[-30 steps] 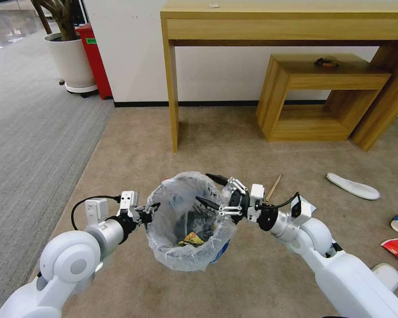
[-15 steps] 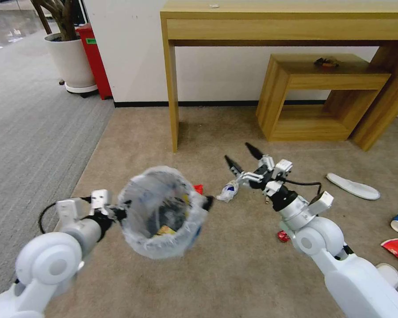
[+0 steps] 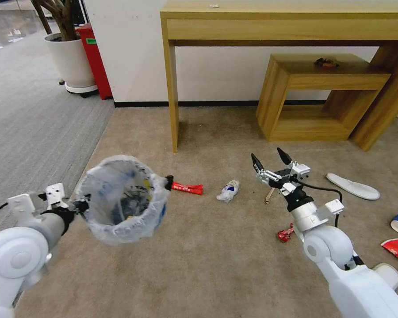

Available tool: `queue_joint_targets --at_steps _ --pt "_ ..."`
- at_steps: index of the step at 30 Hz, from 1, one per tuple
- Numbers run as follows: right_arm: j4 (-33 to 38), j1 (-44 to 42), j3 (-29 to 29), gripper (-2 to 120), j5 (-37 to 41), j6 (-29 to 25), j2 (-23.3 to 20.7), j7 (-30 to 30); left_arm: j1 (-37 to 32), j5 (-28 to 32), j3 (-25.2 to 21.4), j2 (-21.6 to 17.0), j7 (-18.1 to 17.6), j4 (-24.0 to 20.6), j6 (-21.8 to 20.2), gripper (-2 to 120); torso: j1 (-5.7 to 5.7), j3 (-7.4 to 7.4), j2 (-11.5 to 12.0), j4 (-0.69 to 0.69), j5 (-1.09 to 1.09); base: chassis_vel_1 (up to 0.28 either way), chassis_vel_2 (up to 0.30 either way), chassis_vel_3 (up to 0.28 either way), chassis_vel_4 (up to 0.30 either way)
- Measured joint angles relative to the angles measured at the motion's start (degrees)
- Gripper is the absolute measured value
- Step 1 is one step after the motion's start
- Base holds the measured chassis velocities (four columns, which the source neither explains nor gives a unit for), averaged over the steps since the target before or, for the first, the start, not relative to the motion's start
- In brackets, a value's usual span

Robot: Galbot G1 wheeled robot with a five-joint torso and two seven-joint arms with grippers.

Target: Pick up the trash bin and place the garbage on the floor into it.

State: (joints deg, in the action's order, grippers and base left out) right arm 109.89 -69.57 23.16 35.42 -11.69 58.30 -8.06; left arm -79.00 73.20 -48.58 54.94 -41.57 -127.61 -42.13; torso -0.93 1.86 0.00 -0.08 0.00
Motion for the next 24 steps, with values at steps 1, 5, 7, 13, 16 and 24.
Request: queue_joint_targets --at_steps 1,5,7,13,16,24 --pt "-0.02 -0.63 0.20 100 -0.74 -0.37 0.33 -0.99 -0.31 0.46 -1.08 0.82 -1.59 0.79 0.00 0 0.00 0.00 0.00 0.00 0.01 0.000 0.000 0.000 0.000" --pt "-0.28 -0.78 0.22 100 -1.32 -0.47 0.70 -1.54 -0.73 1.47 -2.30 1.46 -2.32 0.92 -0.01 0 0.00 0.00 0.00 0.01 0.00 0.000 0.000 0.000 0.000" --pt "-0.53 -0.74 -0.02 100 -1.40 -0.56 0.98 -1.87 -1.05 2.26 -3.07 1.66 -2.40 0.57 -0.01 0 0.00 0.00 0.00 0.00 0.00 0.000 0.000 0.000 0.000" --pt "-0.67 -0.63 -0.55 100 -1.39 -0.72 1.41 -2.39 -1.23 2.76 -3.20 1.75 -2.17 -0.10 -0.01 0 0.00 0.00 0.00 0.00 0.00 0.000 0.000 0.000 0.000" --pt "-0.68 -0.66 -0.60 100 -1.38 -0.72 1.48 -2.50 -0.98 2.92 -2.80 1.94 -1.98 -0.49 -0.01 0 0.00 0.00 0.00 0.00 0.00 0.000 0.000 0.000 0.000" --pt "-0.68 -1.20 -0.20 100 -1.31 -0.84 1.25 -2.59 -0.77 2.93 -2.25 1.99 -1.51 -0.81 -0.01 0 0.00 0.00 0.00 0.00 0.00 0.000 0.000 0.000 0.000"
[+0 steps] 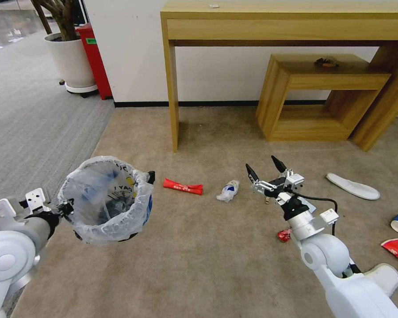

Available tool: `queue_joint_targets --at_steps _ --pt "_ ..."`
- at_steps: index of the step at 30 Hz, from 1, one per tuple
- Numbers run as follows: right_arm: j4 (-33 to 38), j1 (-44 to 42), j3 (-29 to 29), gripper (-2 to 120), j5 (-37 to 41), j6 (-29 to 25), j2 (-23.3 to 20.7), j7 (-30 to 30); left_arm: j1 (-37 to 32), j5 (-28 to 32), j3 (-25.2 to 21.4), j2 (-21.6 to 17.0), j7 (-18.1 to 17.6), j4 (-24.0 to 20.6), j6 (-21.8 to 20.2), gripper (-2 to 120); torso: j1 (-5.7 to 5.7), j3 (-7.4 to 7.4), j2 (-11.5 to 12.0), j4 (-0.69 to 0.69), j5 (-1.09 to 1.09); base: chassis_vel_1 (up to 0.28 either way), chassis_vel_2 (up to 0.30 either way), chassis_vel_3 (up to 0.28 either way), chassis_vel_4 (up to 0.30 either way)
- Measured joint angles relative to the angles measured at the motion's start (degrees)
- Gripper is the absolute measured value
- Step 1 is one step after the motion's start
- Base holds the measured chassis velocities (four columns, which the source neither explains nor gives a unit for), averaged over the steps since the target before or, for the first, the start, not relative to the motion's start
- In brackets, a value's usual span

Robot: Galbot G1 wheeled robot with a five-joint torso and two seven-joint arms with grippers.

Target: Pick up the trash bin and place the garbage on the floor into it.

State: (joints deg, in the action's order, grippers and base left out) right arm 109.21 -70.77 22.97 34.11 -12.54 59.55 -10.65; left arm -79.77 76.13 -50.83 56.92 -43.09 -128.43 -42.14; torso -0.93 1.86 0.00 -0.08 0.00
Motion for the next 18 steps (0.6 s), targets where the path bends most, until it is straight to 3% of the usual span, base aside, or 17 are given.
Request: queue_joint_targets --at_steps 18 --pt "-0.47 0.34 -1.15 100 -0.53 -0.21 0.44 -0.16 0.16 -0.06 -0.55 -0.18 0.45 0.37 0.00 0 0.00 0.00 0.00 0.01 0.01 0.000 0.000 0.000 0.000"
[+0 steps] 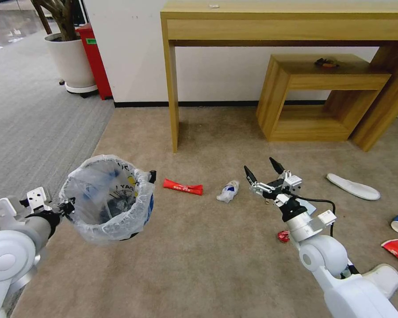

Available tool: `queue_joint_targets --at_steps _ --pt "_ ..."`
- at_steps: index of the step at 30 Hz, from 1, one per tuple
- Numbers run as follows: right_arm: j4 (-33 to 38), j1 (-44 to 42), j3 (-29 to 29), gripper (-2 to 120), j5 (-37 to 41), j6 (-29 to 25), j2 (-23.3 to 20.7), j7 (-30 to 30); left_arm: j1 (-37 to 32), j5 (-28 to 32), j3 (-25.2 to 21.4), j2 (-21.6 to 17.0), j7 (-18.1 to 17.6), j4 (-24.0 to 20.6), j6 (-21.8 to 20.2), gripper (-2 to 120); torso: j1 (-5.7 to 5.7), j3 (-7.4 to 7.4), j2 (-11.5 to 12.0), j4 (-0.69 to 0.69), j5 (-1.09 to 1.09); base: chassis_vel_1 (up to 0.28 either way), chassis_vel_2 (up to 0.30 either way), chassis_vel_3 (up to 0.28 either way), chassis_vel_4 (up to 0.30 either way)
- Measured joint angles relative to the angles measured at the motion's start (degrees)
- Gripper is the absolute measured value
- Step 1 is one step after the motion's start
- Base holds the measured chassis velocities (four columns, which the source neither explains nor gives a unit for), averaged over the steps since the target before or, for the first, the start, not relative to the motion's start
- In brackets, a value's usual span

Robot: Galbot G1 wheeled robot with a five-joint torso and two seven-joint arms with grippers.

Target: Pick up the trash bin and place the garbage on the floor into it.

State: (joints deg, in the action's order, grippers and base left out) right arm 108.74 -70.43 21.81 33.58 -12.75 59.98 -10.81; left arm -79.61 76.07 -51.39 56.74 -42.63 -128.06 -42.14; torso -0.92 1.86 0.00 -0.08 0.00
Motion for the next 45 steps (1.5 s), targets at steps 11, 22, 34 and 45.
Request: queue_joint_targets --at_steps 11,22,34,45 --pt "-0.03 -0.23 0.05 100 -0.12 -0.18 -0.09 -0.05 0.27 -0.01 -0.62 -2.23 0.39 1.40 0.00 0 0.00 0.01 0.00 0.00 0.00 -0.066 0.065 0.061 -0.064" --pt "-0.03 -0.30 0.02 100 -0.29 -0.30 -0.05 -0.12 0.52 -0.06 -0.79 -3.04 0.43 1.87 0.00 0 0.00 0.01 0.00 0.00 0.00 -0.066 0.074 0.073 -0.076" --pt "0.09 -0.58 0.06 100 -0.40 -0.55 -0.19 -0.21 0.35 -0.02 -1.24 -3.53 0.45 1.62 0.00 0 0.00 0.00 0.00 -0.01 -0.01 -0.042 0.097 0.039 -0.095" --pt "0.14 -0.66 0.20 100 -0.43 -0.62 -0.34 -0.27 0.29 0.18 -1.52 -3.78 0.45 1.52 -0.01 0 0.00 0.01 0.00 0.00 0.00 0.032 0.176 -0.023 -0.166"
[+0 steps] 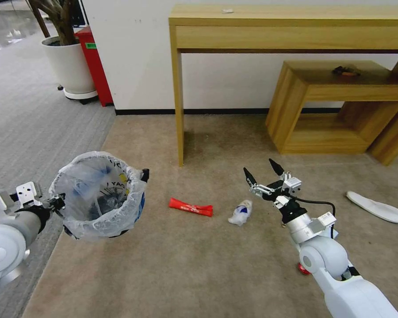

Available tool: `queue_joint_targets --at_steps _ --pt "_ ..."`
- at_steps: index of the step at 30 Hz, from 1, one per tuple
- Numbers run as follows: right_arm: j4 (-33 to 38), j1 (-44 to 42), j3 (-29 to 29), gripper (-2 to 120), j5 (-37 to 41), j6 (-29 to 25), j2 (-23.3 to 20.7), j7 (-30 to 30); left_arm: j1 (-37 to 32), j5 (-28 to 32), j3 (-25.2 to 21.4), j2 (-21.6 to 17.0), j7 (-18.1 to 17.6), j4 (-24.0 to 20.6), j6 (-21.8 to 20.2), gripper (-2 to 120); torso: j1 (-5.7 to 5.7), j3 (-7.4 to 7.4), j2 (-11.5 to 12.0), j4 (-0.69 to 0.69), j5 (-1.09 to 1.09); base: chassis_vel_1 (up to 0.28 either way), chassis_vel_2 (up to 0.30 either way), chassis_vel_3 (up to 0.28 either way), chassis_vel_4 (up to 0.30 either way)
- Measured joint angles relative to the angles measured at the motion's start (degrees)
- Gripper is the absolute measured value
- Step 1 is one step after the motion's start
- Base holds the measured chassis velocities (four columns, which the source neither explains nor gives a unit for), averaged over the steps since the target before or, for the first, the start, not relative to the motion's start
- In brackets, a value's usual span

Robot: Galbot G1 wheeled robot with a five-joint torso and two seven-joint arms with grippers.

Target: Pick up the trash bin and place the garbage on the floor into it.

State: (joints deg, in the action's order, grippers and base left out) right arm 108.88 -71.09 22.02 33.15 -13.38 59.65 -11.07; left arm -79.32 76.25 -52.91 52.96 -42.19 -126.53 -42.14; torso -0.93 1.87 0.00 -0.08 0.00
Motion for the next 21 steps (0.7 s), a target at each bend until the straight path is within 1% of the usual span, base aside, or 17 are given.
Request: queue_joint_targets --at_steps 6,14,21 --pt "-0.16 -0.02 0.00 100 -0.01 -0.01 0.06 -0.02 0.19 0.02 0.05 -0.01 0.00 0.14 0.00 0 0.00 0.00 0.00 -0.01 -0.01 0.044 0.148 -0.040 -0.152" --pt "-0.30 -0.14 0.06 100 -0.01 -0.08 0.15 -0.04 0.32 0.03 0.78 0.42 0.00 0.09 0.01 0 0.00 0.00 0.00 0.00 0.01 0.025 0.141 -0.029 -0.141" --pt "-0.33 -0.23 0.06 100 0.05 -0.08 0.12 -0.03 0.32 -0.01 1.35 0.62 0.03 -0.49 0.00 0 0.00 -0.01 0.00 -0.01 -0.01 -0.031 0.109 0.020 -0.111"
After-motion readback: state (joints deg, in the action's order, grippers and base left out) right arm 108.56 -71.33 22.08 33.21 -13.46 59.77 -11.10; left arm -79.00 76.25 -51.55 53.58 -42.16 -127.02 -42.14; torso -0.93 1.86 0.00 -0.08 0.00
